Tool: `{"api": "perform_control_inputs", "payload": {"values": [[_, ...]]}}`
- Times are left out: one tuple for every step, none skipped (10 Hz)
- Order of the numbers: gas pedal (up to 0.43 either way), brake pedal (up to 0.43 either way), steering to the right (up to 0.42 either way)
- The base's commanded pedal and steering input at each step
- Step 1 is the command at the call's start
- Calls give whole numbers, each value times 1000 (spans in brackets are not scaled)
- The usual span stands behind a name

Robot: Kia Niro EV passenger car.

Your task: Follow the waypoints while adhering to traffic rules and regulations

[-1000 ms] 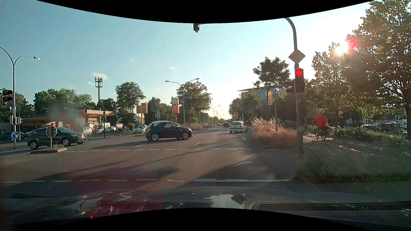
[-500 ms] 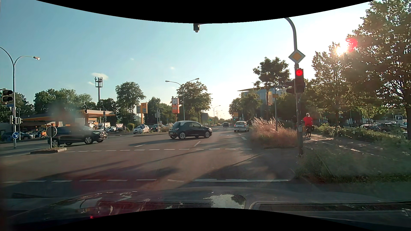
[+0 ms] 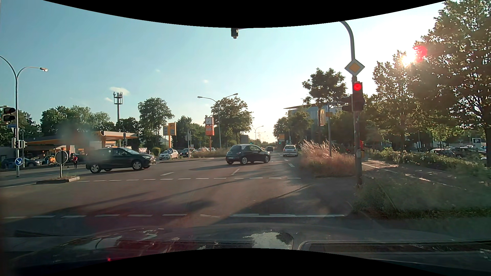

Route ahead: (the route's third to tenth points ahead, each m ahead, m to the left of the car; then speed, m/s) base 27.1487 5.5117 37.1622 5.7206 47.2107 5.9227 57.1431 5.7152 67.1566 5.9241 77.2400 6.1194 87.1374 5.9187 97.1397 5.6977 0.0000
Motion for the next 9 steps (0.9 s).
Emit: {"api": "perform_control_inputs", "payload": {"values": [[0, 244, 15], [0, 244, 15], [0, 244, 15], [0, 244, 15], [0, 244, 15], [0, 244, 15], [0, 244, 15], [0, 244, 15], [0, 244, 15]]}}
